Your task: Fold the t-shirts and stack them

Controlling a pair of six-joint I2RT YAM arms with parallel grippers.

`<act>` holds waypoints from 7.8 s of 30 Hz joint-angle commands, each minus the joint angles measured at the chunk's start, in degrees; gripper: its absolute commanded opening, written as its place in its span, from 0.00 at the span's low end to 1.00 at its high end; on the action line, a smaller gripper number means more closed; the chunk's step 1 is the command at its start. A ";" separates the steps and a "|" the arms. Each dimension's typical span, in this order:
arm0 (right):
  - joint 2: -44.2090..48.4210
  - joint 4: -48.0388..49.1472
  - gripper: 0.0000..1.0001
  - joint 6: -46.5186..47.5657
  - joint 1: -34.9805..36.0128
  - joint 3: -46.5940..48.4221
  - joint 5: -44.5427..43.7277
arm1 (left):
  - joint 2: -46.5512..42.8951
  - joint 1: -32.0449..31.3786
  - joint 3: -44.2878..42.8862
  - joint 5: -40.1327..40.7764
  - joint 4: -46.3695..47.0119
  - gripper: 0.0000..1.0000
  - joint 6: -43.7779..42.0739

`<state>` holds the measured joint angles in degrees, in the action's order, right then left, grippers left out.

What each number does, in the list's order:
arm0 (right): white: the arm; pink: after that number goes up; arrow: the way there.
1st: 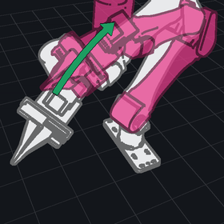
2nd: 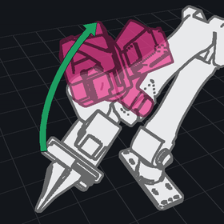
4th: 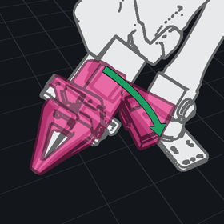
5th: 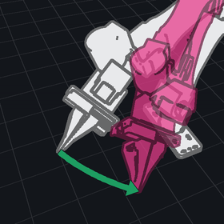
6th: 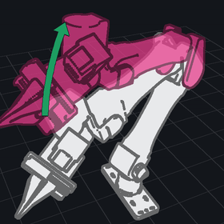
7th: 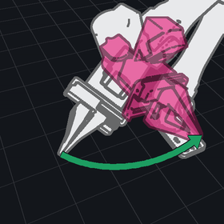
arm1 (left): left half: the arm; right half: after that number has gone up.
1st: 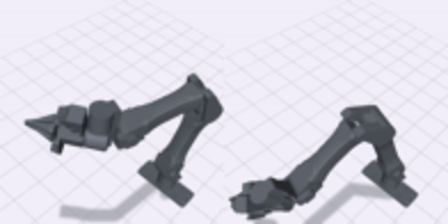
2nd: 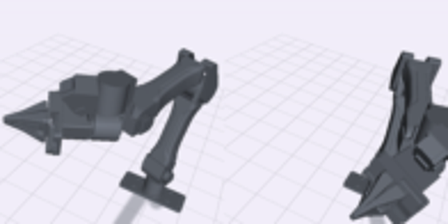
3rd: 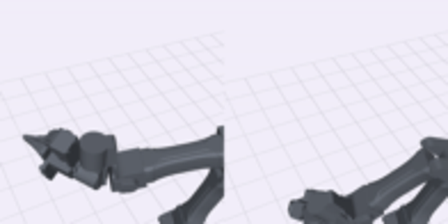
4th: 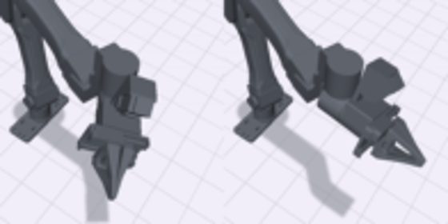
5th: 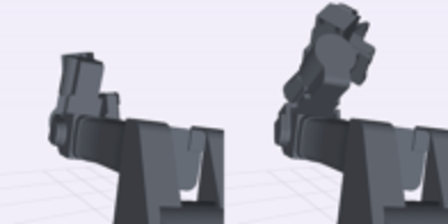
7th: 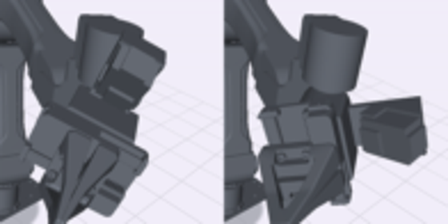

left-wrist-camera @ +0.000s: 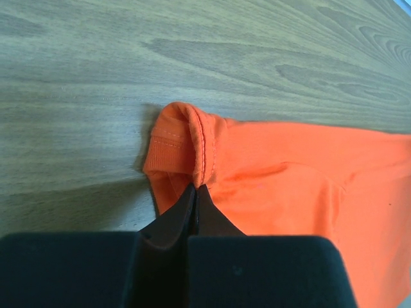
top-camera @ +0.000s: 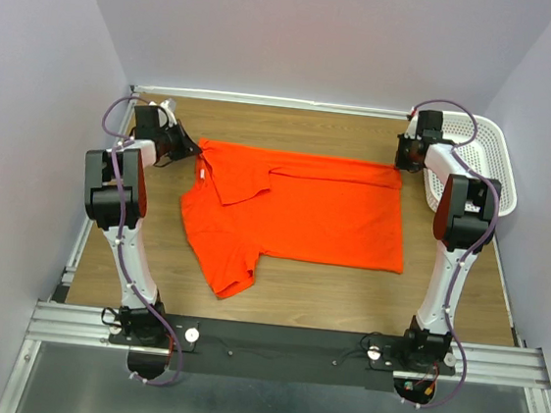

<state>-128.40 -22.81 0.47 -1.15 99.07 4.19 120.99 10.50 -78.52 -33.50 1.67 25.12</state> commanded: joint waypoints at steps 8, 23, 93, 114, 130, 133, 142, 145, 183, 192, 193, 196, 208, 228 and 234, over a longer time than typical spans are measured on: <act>-1.33 -0.66 0.07 1.29 -1.05 1.39 2.05 | -5.59 1.71 3.11 1.50 5.96 0.39 1.33; -2.03 -0.66 0.07 1.46 -1.05 1.13 3.02 | 3.29 0.57 -5.24 -3.42 4.39 0.42 4.14; -1.24 -0.57 0.01 1.20 -1.05 1.13 -1.11 | 2.32 1.36 -6.73 4.49 0.43 0.00 5.02; 5.16 -0.75 0.72 7.17 0.27 -0.27 8.03 | -28.23 3.21 13.08 20.73 14.38 0.57 1.50; 29.06 -13.56 1.00 46.00 15.54 -18.15 41.46 | -56.38 7.08 36.86 -5.17 8.98 0.63 10.48; 38.64 -14.37 1.00 62.60 22.29 -29.60 55.91 | -62.09 7.08 36.95 -1.77 1.86 0.61 3.72; 31.57 0.12 0.74 53.07 62.10 -32.46 23.09 | -85.72 6.55 43.54 11.25 0.53 0.76 -5.61; 24.99 3.47 0.66 47.19 67.04 -27.02 15.34 | -87.50 6.37 42.66 13.89 -0.70 0.76 -6.31; 22.66 10.41 0.01 23.97 60.93 -21.37 22.06 | -88.56 6.02 50.12 -7.34 -4.23 0.63 12.22; 18.29 10.33 0.04 17.91 49.93 -18.21 31.93 | -80.14 -1.53 49.27 -10.54 -4.22 0.62 8.54; 17.31 10.33 0.06 17.03 49.32 -17.42 32.02 | -79.16 -2.76 48.56 -9.67 -4.22 0.62 7.75; 15.20 10.33 0.24 13.95 46.86 -15.57 30.63 | -75.30 -7.24 45.22 -5.71 -4.48 0.62 3.36; 29.07 7.87 0.63 16.83 30.86 -23.82 42.71 | -60.80 -18.92 27.47 2.20 -11.07 0.63 -18.52; 41.04 4.88 0.63 16.05 24.44 -35.08 46.53 | -33.80 -36.96 14.97 25.50 -29.19 0.27 -14.42; 41.82 4.88 0.63 15.70 23.39 -34.99 46.53 | -37.58 -37.13 18.41 24.37 -27.60 0.42 -18.92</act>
<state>-88.97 -16.75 16.51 23.11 64.23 49.78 85.25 -26.28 -61.34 -11.03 -26.89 8.36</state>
